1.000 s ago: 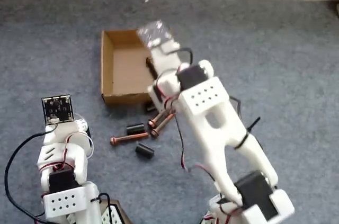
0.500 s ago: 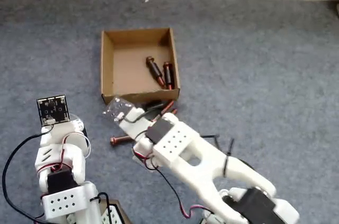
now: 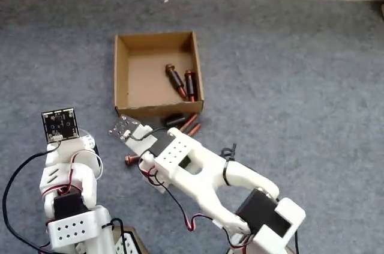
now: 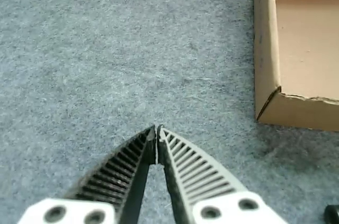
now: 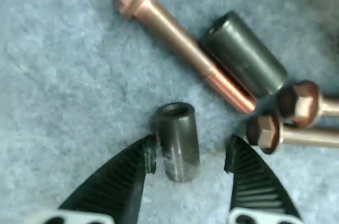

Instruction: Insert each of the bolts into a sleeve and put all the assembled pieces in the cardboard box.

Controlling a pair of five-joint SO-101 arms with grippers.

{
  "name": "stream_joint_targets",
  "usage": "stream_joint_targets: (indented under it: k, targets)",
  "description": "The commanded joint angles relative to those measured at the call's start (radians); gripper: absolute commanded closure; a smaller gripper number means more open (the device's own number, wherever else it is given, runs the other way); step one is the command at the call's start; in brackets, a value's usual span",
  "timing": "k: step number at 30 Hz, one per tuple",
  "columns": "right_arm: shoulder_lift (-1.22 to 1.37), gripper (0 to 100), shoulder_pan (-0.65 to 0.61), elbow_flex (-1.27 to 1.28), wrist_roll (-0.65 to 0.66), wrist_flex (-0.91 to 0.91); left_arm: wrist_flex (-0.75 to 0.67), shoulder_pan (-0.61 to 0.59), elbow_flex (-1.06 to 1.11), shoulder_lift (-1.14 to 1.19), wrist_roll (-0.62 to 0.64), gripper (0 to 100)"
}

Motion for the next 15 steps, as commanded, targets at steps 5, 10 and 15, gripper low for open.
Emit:
stream_joint_targets:
  k: [5, 10, 15]
  targets:
    - [0.044, 98.7, -0.005, -0.045, 0.006, -0.025, -0.018, -0.005, -0.012, -0.005, -0.008, 97]
    - [-0.068, 99.4, 0.035, -0.038, -0.086, -0.016, -0.017, -0.005, -0.01, -0.005, -0.008, 96]
    - [-0.295, 99.4, 0.044, 0.027, -0.158, 0.068, -0.017, -0.008, -0.013, -0.005, -0.008, 96]
